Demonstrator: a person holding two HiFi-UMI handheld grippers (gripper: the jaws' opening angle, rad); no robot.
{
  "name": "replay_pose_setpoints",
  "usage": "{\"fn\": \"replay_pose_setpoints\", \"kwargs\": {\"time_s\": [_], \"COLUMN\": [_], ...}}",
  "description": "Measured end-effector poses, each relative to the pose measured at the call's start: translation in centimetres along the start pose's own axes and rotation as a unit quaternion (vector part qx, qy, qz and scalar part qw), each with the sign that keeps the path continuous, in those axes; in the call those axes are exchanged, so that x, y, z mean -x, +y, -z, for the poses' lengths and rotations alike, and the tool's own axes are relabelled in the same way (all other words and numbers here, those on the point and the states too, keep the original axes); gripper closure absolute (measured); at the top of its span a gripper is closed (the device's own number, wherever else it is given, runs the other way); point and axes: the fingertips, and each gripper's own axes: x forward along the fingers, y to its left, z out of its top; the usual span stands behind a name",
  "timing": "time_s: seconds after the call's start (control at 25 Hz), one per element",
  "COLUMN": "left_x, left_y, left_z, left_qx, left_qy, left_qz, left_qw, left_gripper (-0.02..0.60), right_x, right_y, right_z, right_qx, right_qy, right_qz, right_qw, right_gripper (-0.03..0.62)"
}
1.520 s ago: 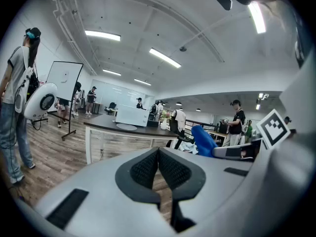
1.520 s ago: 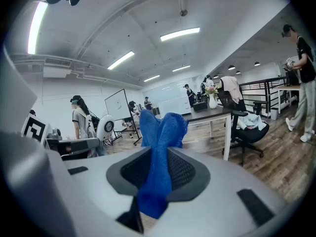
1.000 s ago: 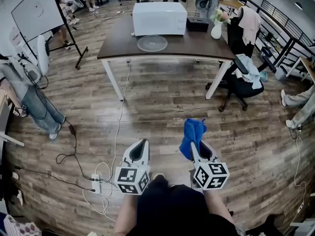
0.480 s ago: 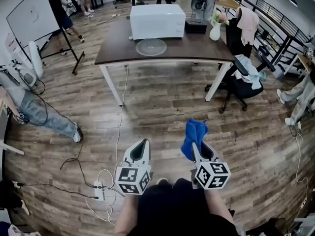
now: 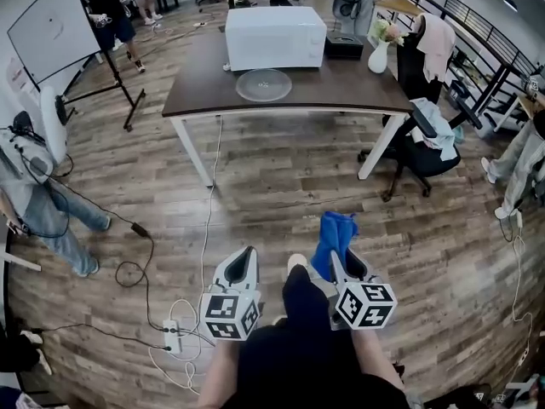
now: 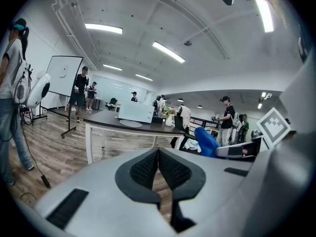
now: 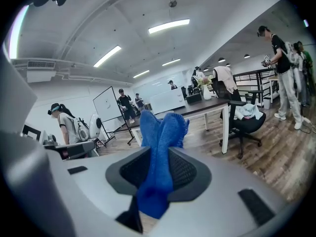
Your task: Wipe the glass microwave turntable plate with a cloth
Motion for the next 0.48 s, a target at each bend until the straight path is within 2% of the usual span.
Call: {"fn": "replay_pose_setpoints", "kwargs": {"time_s": [0.48], "left_x": [-12.7], "left_y": [4.2], "left_z": [-5.0], "left_qx": [-0.004], "left_qy": [0.002], "left_qz": [-0.02], "left_qw": [0.9998], "left_gripper": [0.575], "right_x": [-12.8], "right_y": [-4.0], "right_z": [-6.9], "right_qx": [0.001], "right_qy": [0.02], "right_qz": [-0.017], "right_qw": [1.0], "right_gripper": [0.496]}}
